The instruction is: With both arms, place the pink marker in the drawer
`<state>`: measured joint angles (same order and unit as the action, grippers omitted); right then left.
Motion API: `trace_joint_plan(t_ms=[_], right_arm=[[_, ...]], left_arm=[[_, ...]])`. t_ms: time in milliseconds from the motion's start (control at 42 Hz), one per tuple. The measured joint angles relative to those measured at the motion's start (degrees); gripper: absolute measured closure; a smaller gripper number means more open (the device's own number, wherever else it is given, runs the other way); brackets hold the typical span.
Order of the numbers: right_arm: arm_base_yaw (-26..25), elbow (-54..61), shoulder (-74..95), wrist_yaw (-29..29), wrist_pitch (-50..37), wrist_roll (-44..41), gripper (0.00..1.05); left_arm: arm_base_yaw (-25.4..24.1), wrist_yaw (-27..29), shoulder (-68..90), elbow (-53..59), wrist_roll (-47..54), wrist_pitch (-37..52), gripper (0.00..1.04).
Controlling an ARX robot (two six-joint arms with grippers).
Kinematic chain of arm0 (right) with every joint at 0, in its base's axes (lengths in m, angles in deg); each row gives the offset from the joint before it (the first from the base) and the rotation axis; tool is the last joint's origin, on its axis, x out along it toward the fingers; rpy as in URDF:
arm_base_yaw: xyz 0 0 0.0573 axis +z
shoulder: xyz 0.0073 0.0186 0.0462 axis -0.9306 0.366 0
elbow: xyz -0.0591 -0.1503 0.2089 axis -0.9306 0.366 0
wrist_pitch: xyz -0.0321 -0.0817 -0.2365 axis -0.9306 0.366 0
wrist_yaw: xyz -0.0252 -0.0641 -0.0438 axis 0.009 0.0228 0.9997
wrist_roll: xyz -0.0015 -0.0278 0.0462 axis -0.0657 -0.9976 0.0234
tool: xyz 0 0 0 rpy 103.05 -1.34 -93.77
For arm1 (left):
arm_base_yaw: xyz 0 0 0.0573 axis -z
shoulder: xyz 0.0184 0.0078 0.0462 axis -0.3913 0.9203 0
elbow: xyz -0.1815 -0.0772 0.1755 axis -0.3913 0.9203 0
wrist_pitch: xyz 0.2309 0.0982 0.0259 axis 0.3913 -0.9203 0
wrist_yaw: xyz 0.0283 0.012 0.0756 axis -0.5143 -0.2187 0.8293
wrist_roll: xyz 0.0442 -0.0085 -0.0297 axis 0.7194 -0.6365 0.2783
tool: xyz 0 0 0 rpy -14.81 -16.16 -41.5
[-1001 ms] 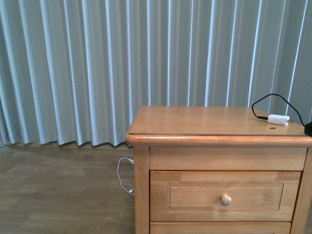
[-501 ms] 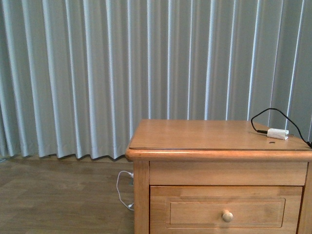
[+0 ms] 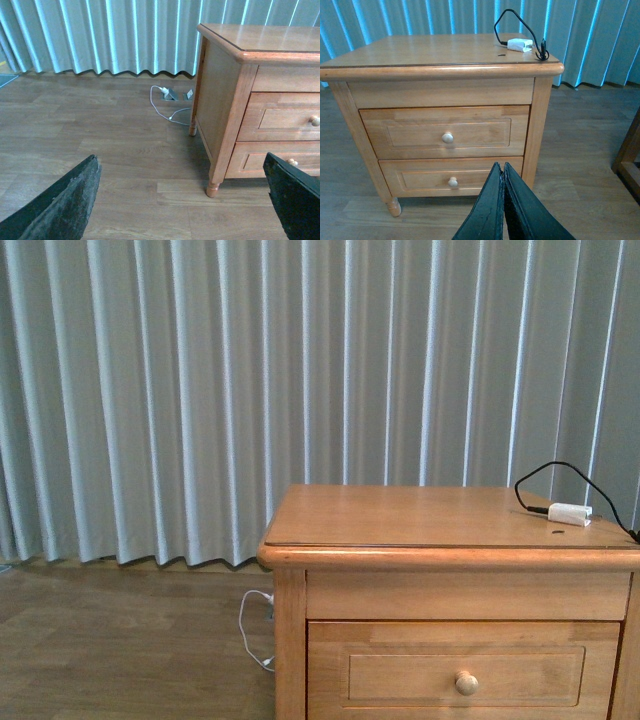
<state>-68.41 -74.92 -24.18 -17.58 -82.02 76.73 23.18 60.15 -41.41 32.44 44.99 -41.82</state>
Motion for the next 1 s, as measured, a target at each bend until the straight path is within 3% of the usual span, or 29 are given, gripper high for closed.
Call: trace_joint_plan(t_ms=[858, 1001], right_arm=[[0.00, 2.80, -18.21, -0.02, 14.67, -0.02, 1.03], [0.00, 2.75, -27.63, -0.07, 24.37, -0.02, 1.03]], left_arm=[[0.00, 0.00, 0.00, 0.00, 0.00, 0.00, 0.06], [0.00, 0.00, 0.00, 0.00, 0.00, 0.00, 0.06]])
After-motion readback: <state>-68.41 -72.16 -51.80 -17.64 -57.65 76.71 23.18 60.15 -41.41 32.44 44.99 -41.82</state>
